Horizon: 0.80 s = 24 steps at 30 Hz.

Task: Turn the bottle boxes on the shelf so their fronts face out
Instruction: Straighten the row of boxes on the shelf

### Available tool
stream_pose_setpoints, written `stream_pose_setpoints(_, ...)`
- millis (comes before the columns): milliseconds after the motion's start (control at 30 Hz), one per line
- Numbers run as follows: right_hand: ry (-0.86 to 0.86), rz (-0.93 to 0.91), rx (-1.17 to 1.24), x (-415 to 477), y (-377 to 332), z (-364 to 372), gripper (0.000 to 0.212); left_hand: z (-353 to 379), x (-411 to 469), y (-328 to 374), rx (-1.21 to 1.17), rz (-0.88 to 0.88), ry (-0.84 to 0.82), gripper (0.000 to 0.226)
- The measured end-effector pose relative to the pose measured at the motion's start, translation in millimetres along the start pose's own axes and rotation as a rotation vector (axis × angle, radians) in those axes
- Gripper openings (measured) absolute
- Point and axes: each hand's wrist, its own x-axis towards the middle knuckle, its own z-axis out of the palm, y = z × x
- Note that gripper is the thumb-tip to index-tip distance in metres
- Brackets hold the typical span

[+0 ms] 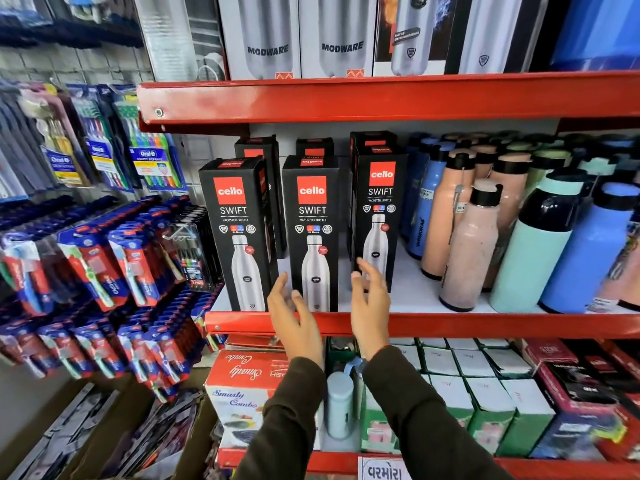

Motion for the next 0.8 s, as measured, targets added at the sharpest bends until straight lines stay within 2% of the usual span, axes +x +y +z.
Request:
stream_pose_setpoints(67, 0.105, -0.039, 0.006, 11, 3, -15, 0.033, 9, -15, 6, 0.025, 0.147, 0.013, 0.031)
stream_pose_setpoints(167, 0.177, -0.026, -0.047, 34, 12, -36, 0.039, 31, -25, 17, -0.010, 0.273, -0.132, 0.034)
stream_pose_setpoints(300, 0.073, 0.080, -0.066, 64, 19, -52, 0.049, 77, -21, 25, 0.008, 0.281, -0.343, 0.042)
stream_pose_setpoints(367, 0.000, 0.094, -0.064, 74, 20, -56, 0.049, 99, -12, 27, 0.007, 0.174, -0.389, 0.048)
stream_pose_setpoints(533, -0.141, 0.138, -0.095, 91, 28, -60, 0.043, 134, 18, 21, -0.002, -0.319, -0.371, 0.054)
stream_pose_setpoints(600, -0.157, 0.159, -0.091, 94, 33, -59, 0.045, 137, 24, 15, -0.009, -0.463, -0.371, 0.052)
stream_pose_setpoints(667, -0.151, 0.174, -0.087, 94, 36, -60, 0.046, 138, 25, 10, -0.007, -0.526, -0.356, 0.050)
stream_pose_setpoints(800, -0.135, 0.149, -0.087, 92, 40, -65, 0.043, 136, 18, 8, 0.012, -0.463, -0.268, 0.044)
